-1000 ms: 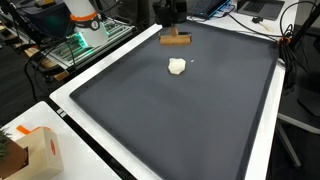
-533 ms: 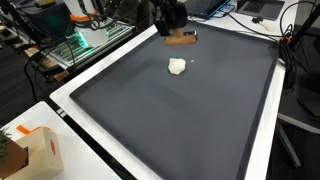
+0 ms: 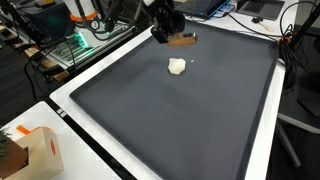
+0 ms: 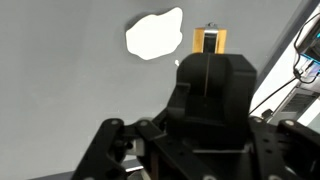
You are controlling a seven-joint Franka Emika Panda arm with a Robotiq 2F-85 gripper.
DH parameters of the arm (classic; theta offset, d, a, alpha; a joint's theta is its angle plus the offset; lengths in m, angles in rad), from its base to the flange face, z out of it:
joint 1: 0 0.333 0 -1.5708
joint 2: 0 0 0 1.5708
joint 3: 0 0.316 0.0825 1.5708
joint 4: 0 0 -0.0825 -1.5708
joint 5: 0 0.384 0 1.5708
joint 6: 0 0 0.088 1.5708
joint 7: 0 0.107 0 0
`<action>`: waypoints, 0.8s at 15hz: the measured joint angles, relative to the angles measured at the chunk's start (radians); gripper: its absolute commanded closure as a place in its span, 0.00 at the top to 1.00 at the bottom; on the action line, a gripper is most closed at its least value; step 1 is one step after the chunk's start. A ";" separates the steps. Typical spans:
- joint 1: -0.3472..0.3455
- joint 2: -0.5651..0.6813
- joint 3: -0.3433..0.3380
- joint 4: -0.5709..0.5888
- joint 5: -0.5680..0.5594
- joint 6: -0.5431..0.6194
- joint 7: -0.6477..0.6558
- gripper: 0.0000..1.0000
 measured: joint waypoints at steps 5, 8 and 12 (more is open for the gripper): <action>-0.020 0.026 -0.001 0.000 0.054 -0.023 -0.041 0.23; -0.033 0.046 -0.001 0.000 0.097 -0.042 -0.074 0.23; -0.048 0.071 -0.001 0.000 0.143 -0.054 -0.106 0.23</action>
